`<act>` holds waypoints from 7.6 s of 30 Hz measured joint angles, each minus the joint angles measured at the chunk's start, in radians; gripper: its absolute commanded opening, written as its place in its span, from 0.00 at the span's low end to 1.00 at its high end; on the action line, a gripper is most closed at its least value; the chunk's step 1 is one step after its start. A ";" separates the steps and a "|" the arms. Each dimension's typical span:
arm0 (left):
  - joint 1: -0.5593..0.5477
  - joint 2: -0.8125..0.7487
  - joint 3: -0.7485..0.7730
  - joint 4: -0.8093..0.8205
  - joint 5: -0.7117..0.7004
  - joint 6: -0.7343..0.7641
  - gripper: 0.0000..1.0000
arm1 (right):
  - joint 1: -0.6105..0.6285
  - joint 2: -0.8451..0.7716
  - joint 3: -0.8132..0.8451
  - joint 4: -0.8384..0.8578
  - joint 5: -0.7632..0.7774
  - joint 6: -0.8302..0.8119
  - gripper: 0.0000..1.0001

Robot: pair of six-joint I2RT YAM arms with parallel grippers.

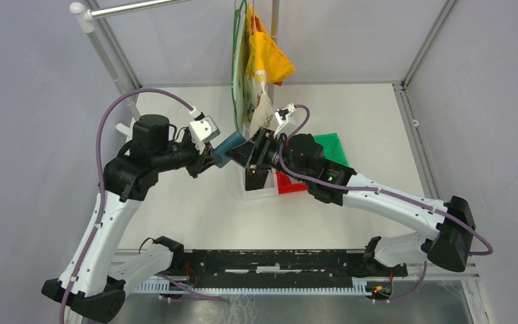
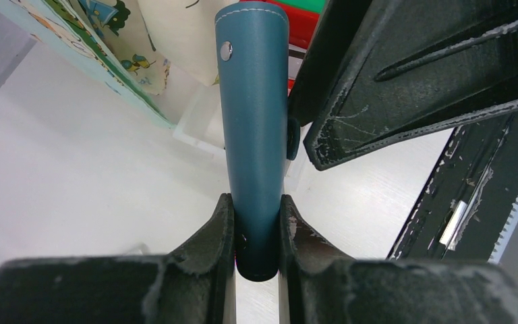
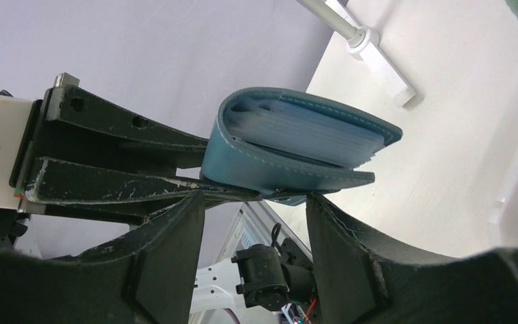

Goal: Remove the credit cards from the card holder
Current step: Open the card holder.

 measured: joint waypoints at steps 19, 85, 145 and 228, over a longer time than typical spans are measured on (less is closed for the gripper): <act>0.000 -0.040 -0.004 -0.018 0.021 0.049 0.02 | -0.009 0.008 -0.041 0.042 -0.009 0.047 0.54; -0.005 0.012 0.080 0.047 0.214 -0.042 0.02 | -0.044 -0.132 -0.061 -0.024 -0.124 -0.426 0.70; -0.006 -0.222 -0.267 0.096 0.073 -0.182 1.00 | 0.231 0.291 0.754 -0.991 0.455 -0.854 0.00; -0.010 -0.043 -0.105 0.379 0.383 -0.570 0.02 | 0.119 -0.533 -0.082 -0.317 0.051 -0.909 0.98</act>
